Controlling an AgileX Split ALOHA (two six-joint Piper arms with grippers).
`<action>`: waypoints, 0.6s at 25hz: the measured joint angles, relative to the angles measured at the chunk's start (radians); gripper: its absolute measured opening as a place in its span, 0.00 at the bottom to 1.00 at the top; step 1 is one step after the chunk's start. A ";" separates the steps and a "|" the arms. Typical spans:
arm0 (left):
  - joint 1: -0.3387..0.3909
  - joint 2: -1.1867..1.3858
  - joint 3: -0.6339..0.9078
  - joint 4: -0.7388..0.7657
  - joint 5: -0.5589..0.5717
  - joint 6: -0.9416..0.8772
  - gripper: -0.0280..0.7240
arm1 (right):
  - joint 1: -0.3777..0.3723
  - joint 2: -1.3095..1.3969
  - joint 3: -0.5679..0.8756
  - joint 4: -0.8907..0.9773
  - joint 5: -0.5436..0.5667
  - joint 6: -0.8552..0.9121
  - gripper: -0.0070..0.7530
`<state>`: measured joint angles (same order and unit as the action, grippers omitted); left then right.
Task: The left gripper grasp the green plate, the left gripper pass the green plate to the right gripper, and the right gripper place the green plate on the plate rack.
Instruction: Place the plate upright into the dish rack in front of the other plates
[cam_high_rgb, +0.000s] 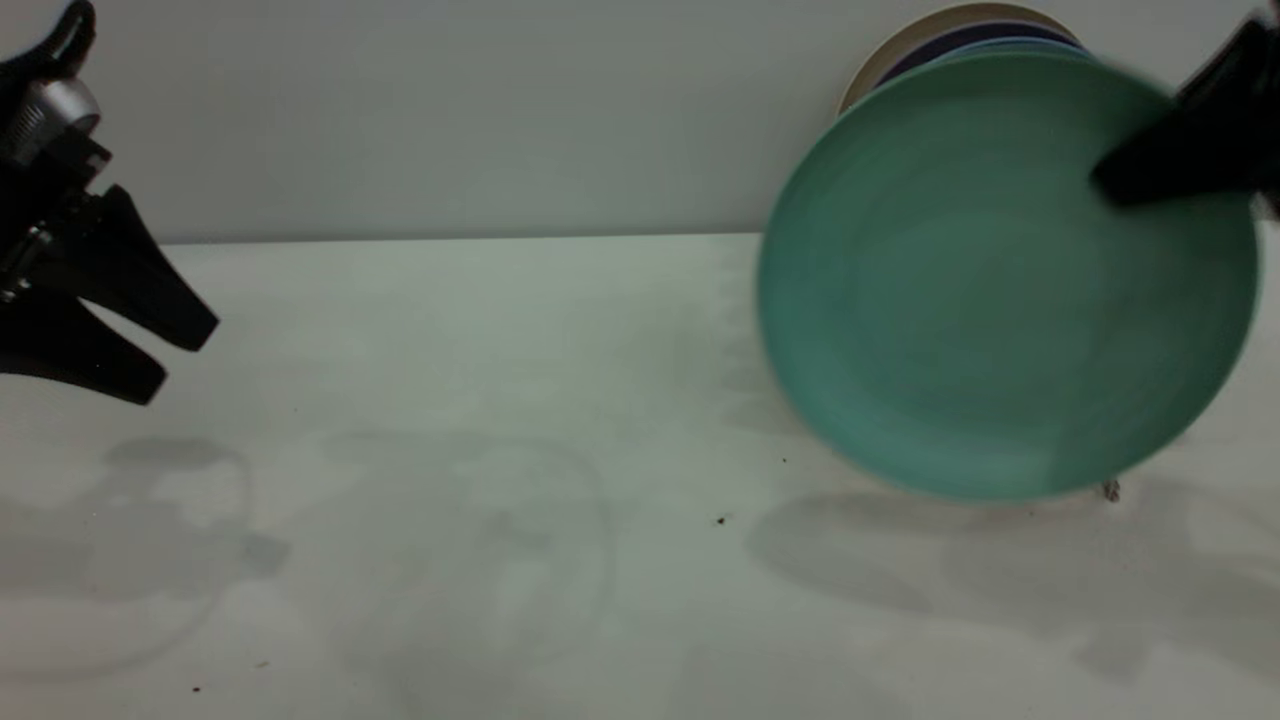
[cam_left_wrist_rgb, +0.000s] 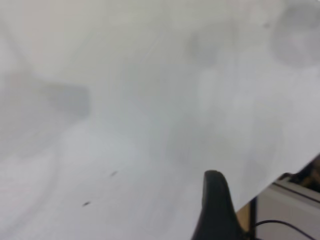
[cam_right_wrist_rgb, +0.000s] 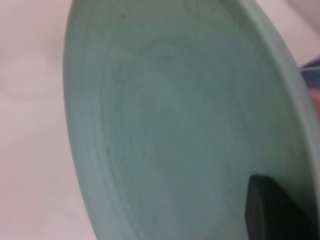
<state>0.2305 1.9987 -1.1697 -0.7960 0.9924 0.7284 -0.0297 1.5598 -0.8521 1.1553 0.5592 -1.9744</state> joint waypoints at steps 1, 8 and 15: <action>0.000 0.000 -0.011 0.014 0.000 -0.012 0.75 | 0.000 -0.006 -0.031 -0.079 -0.001 0.055 0.10; 0.000 0.000 -0.027 0.030 0.000 -0.028 0.75 | 0.000 -0.007 -0.250 -0.560 0.028 0.404 0.10; 0.000 0.000 -0.027 0.030 -0.001 -0.029 0.75 | 0.000 0.037 -0.319 -0.648 -0.021 0.396 0.10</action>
<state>0.2305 1.9987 -1.1964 -0.7656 0.9917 0.6995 -0.0297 1.5972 -1.1712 0.5071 0.5382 -1.5781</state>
